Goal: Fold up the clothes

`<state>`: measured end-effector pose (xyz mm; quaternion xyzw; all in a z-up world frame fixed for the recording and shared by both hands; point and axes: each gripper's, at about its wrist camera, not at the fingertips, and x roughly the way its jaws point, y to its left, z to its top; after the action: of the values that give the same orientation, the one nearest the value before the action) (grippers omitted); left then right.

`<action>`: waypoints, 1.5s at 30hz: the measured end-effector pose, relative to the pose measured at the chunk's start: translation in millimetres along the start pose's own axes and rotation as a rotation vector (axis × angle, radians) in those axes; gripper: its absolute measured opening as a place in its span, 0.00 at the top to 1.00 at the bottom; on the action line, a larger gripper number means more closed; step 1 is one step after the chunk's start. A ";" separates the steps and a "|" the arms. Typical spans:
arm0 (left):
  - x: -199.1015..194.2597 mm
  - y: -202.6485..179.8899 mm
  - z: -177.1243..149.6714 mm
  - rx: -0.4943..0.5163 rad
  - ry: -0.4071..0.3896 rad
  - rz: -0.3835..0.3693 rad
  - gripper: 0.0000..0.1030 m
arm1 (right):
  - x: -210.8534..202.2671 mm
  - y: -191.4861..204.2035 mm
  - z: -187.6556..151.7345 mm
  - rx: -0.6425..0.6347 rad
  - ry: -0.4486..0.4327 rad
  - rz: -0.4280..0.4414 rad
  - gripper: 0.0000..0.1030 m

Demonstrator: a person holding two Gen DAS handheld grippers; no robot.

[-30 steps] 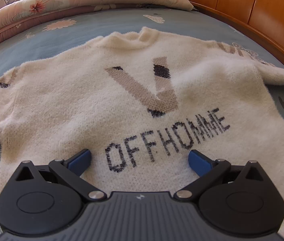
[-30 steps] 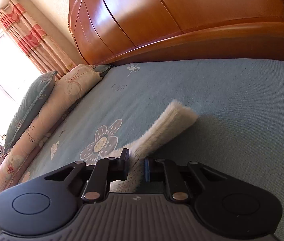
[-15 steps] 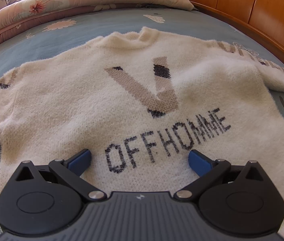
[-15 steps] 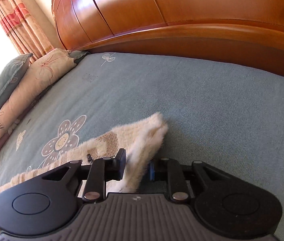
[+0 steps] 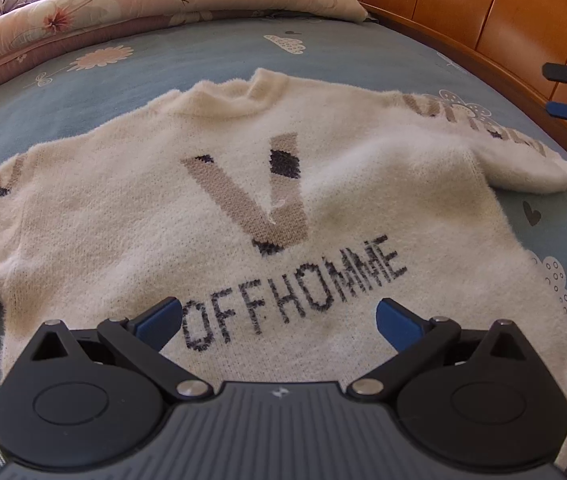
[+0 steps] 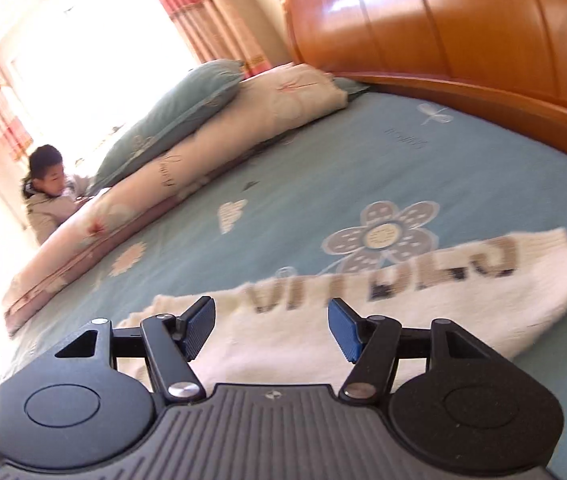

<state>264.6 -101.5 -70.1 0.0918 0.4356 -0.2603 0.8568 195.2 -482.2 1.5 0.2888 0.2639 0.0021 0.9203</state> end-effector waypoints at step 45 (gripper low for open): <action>136.8 -78.9 178.7 -0.209 0.246 -0.533 0.01 | 89.1 108.2 -150.3 -0.516 0.158 -0.147 0.26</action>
<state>414.3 -287.1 -65.4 -0.0836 0.5690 -0.4166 0.7041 214.8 -298.4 -88.4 0.0238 0.3457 0.0251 0.9377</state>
